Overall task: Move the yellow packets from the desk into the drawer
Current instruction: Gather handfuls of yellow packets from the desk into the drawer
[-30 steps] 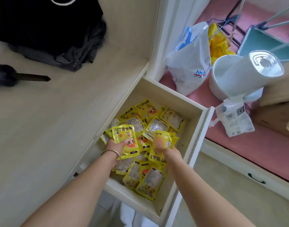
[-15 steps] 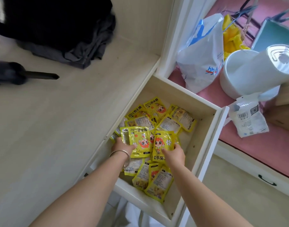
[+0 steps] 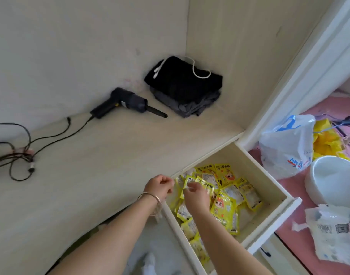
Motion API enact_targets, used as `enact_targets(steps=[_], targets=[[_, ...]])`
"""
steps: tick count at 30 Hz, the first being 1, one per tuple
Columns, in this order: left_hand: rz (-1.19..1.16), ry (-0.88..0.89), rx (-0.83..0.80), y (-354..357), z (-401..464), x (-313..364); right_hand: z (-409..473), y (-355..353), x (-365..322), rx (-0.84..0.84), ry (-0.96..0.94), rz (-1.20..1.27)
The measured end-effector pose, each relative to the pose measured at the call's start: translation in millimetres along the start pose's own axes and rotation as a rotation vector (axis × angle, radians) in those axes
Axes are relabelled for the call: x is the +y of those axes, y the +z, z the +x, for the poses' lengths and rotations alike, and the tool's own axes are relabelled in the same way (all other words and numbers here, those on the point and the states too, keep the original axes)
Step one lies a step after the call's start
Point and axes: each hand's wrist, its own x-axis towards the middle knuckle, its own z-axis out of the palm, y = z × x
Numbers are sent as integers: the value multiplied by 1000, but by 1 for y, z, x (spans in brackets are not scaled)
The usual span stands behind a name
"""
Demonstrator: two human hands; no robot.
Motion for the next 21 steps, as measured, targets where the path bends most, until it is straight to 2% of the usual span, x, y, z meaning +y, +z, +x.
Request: enact_targets(steps=[6,13,21], targets=[[-253,10,269,-109,-49,-29,-48,72,-55,-267,-240,-108],[-511,-76,592,-256,-121,-120,-138,196,-86,-589,-394,-239],[-595,-134,817,-397,-206,-232,-261,335,-75,-769,-441,-380]])
